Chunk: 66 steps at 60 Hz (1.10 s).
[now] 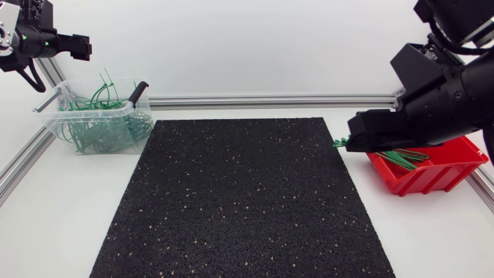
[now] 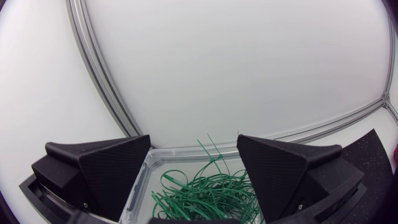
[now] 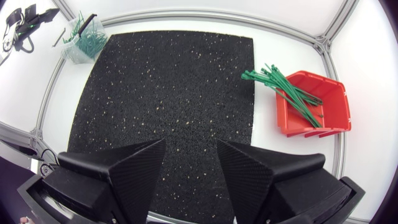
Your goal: Take a green cable tie from the red box, thread the tail through the head to close it, then place it in the transparent bin on the left.
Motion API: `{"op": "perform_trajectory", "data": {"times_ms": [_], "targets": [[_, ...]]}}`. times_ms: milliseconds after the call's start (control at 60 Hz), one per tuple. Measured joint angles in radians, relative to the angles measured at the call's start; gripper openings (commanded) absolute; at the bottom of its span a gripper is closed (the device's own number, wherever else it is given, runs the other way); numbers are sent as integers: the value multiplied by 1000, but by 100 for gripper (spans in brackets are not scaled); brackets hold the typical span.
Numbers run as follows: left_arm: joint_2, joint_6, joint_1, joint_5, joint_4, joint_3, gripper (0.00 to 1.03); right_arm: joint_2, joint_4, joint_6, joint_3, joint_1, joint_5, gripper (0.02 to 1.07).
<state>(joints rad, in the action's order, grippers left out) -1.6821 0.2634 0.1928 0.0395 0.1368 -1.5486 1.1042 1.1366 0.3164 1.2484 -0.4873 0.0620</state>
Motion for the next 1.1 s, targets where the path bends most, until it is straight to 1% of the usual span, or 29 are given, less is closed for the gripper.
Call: {"op": "perform_trajectory", "data": {"times_ms": [200, 300, 383, 417, 617, 800, 983, 1100], "targets": [[190, -2, -39, 0, -7, 178, 99, -69, -52, -53, -61, 99, 30, 66], [289, -5, -65, 0, -61, 303, 99, -118, -92, -91, -113, 151, 35, 66], [378, -17, -85, 0, -70, 390, 99, -167, -118, -118, -157, 183, 40, 67], [410, -24, -90, 0, -70, 417, 99, -189, -132, -129, -176, 192, 40, 68], [623, -56, -108, 2, -67, 565, 99, -352, -192, -180, -310, 232, 40, 68], [819, -81, -146, 3, -66, 733, 99, -468, -230, -217, -435, 291, 41, 68], [1020, -88, -180, 3, -56, 893, 99, -597, -256, -226, -517, 311, 41, 68], [1157, -101, -181, 3, -55, 1003, 99, -671, -320, -237, -598, 331, 45, 68]]}}
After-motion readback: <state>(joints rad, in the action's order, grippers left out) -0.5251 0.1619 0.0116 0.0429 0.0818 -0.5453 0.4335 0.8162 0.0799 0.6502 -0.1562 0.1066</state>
